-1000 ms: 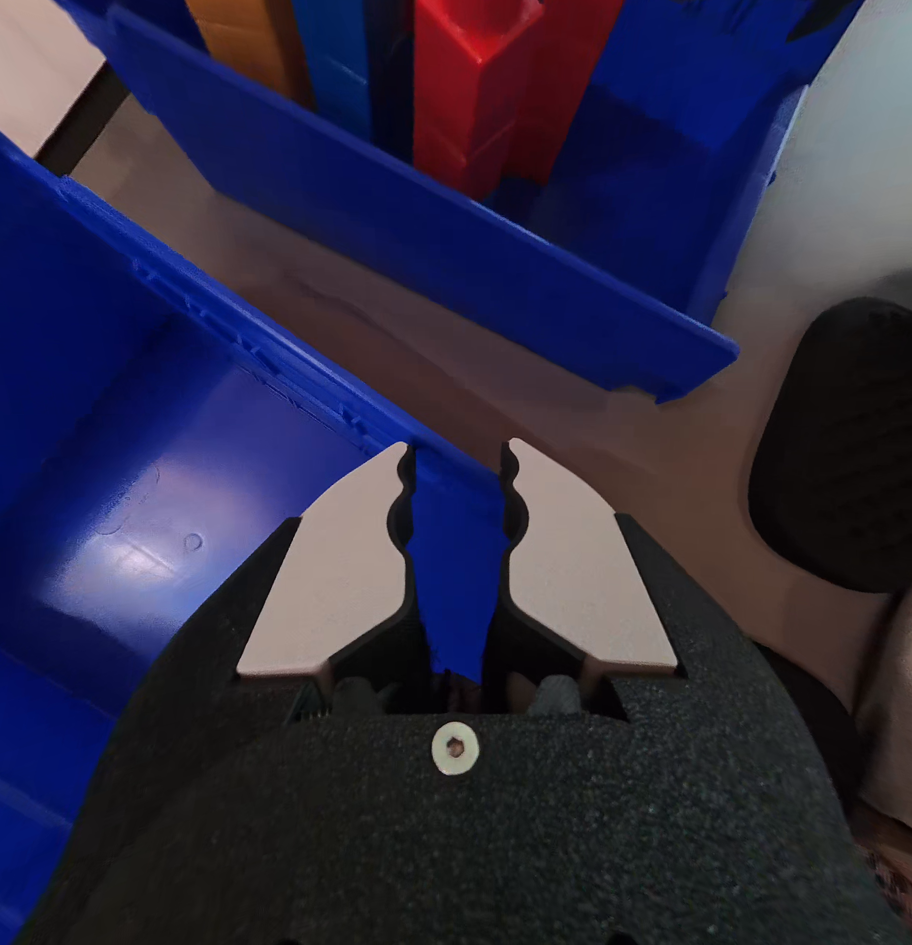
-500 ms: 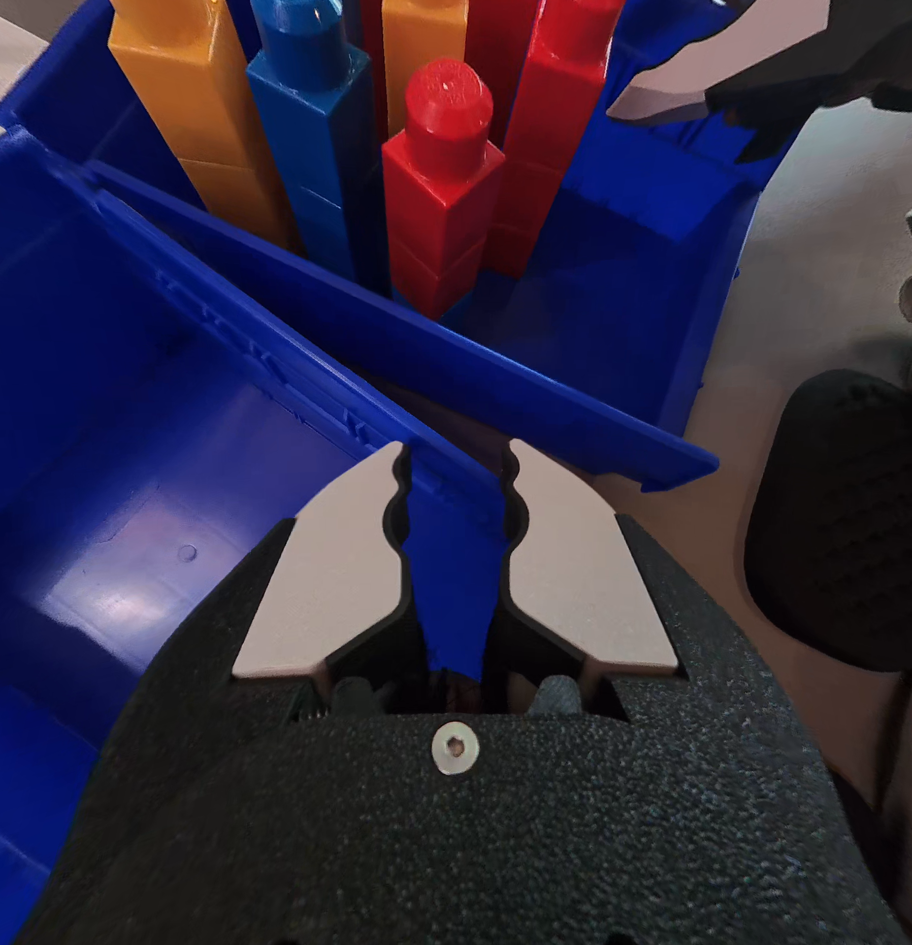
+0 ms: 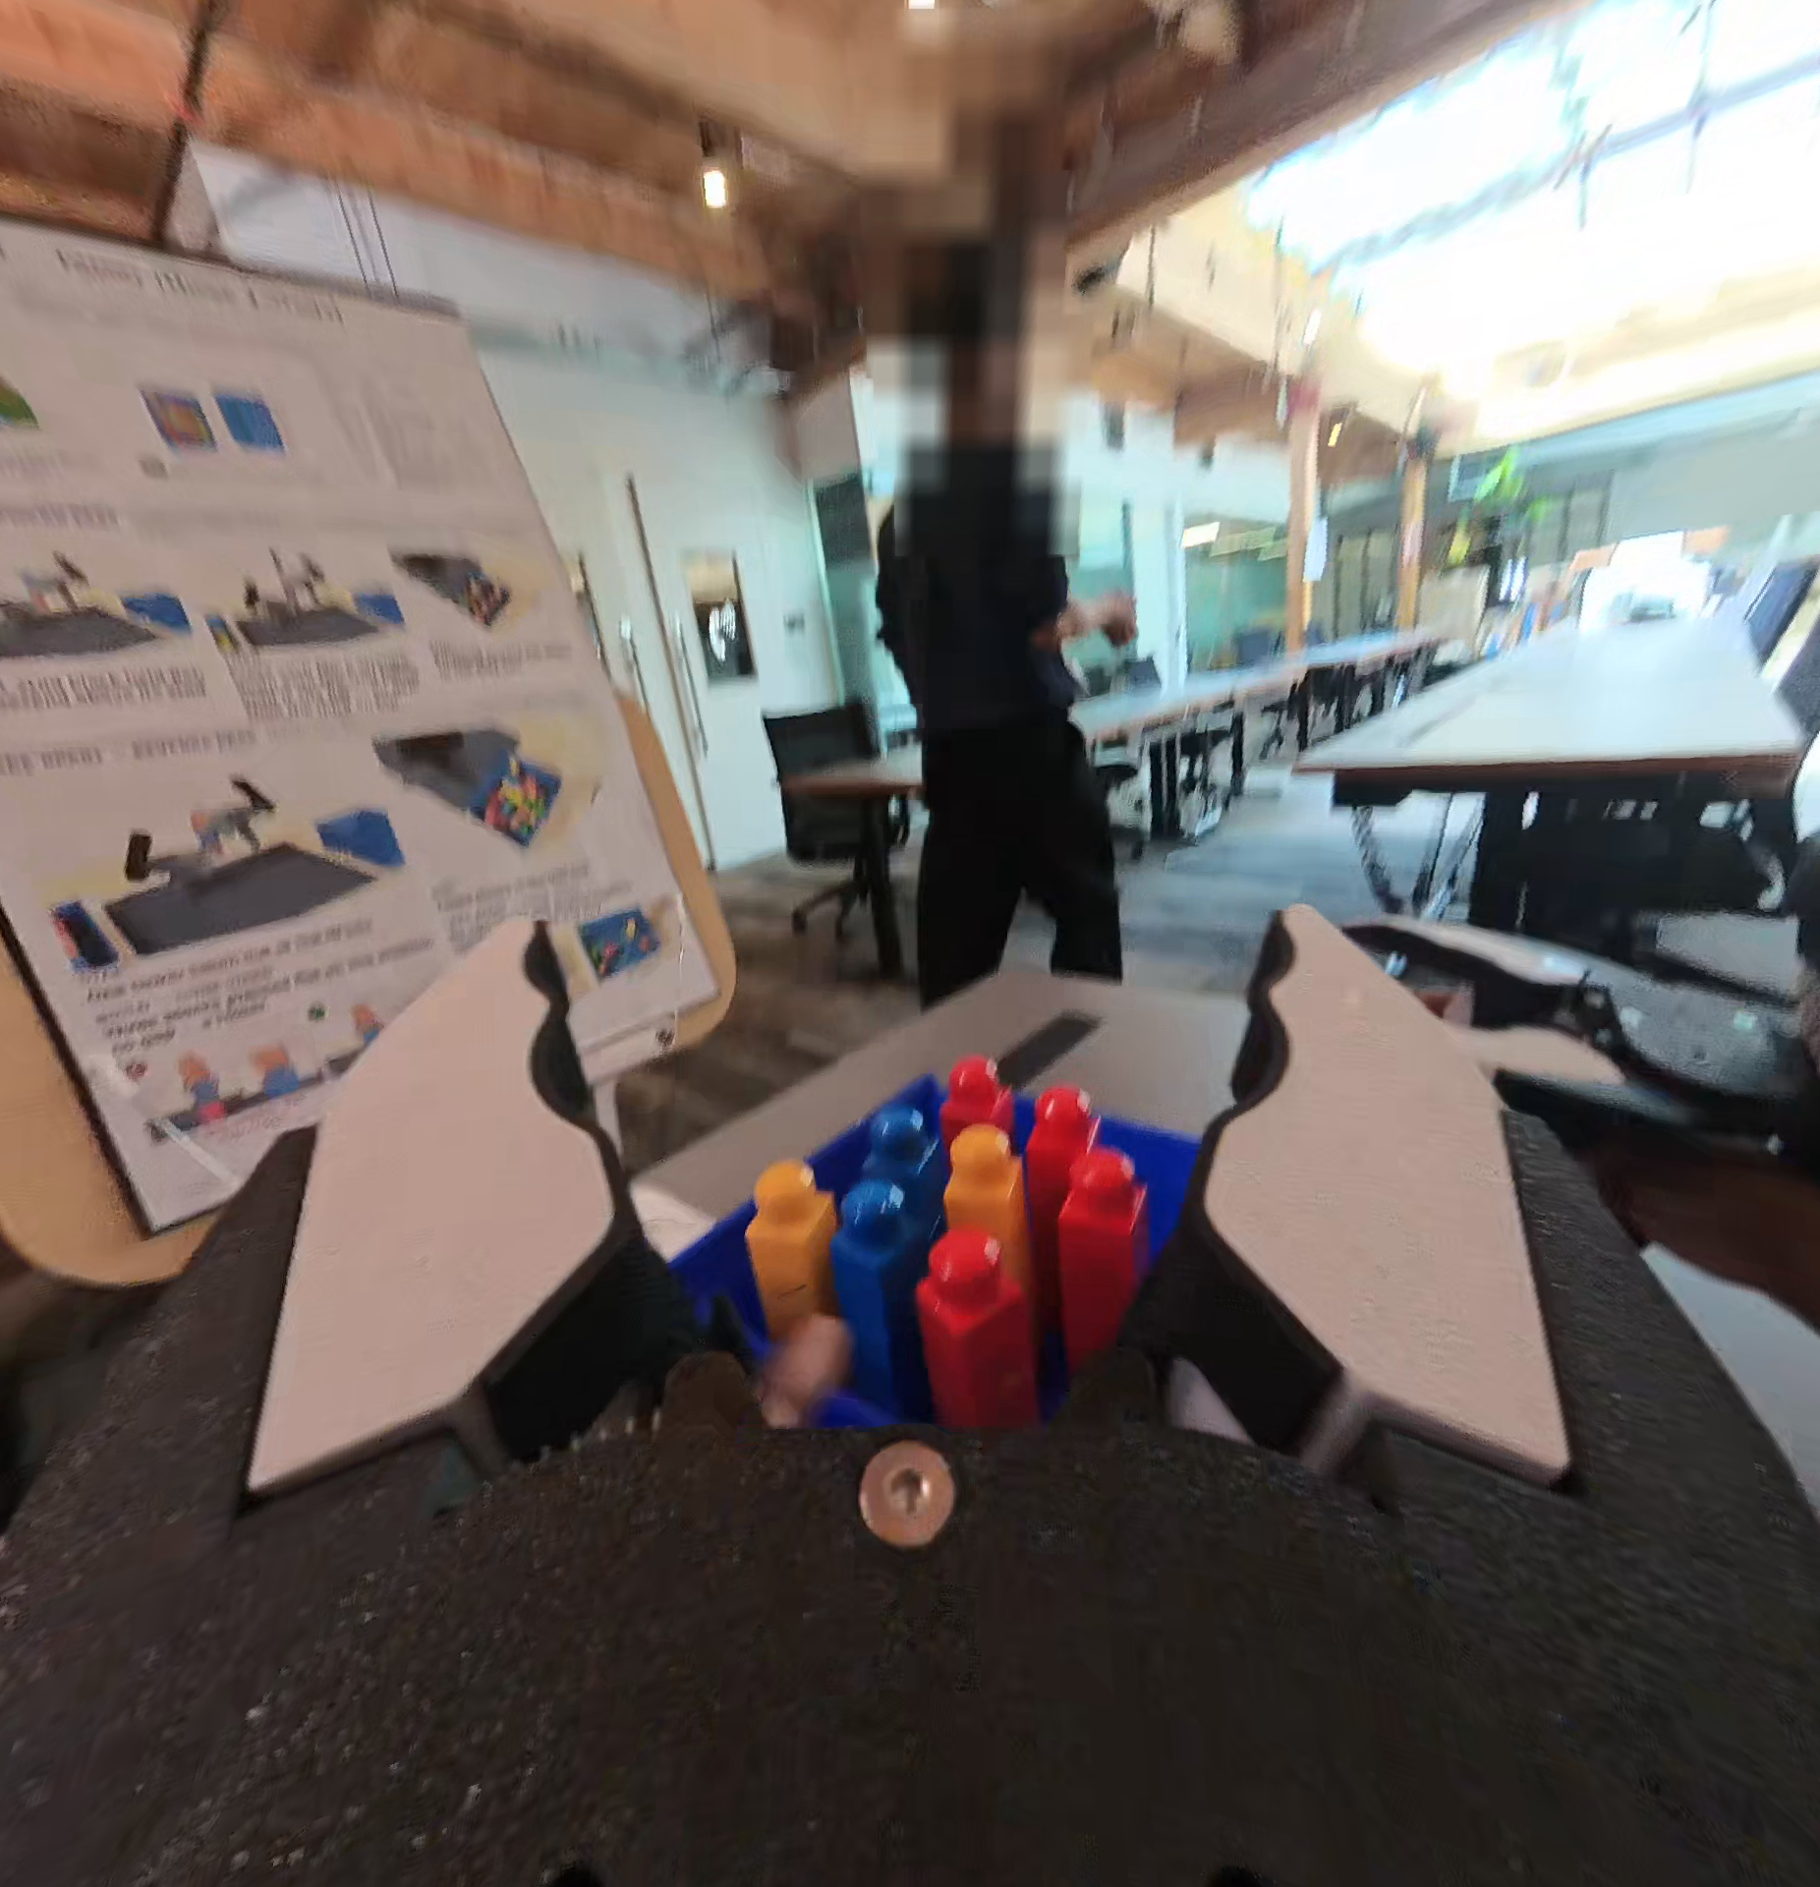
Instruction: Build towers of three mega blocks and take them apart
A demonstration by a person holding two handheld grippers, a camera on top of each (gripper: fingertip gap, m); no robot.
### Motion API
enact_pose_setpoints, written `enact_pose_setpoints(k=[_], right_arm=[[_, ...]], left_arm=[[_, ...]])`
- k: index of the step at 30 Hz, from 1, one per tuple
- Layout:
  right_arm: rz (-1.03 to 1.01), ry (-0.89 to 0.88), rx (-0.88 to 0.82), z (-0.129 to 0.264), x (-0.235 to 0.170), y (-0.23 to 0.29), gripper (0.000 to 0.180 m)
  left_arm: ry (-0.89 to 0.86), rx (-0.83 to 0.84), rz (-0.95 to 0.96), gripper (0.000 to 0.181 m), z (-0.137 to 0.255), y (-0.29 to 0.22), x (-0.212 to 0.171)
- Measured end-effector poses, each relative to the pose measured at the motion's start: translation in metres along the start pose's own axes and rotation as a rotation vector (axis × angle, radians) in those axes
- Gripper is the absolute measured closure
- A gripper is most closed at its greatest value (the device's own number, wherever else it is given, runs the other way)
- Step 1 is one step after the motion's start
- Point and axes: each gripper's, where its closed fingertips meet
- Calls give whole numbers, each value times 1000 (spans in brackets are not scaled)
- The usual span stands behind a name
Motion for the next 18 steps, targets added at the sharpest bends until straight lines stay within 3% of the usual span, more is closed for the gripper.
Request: enact_pose_setpoints(k=[3,6,12,15,18], right_arm=[[-101,-39,35,9,11,-3,47],[-70,16,25,14,8,-10,35],[44,170,80,18,-18,0,33],[84,217,105,25,-35,13,34],[137,255,77,34,-52,16,41]], left_arm=[[-151,55,62,35,15,-8,25],[-180,66,80,35,39,-37,14],[99,-23,129,75,61,-133,-70],[340,54,82,87,64,-140,-134],[448,106,149,92,62,-133,-167]])
Point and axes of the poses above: each gripper's, where its closed fingertips meet, z back along the fingers, x out of its top, y = z × x across the jaws, and after that the axes turned 1 degree about -x, right-handed
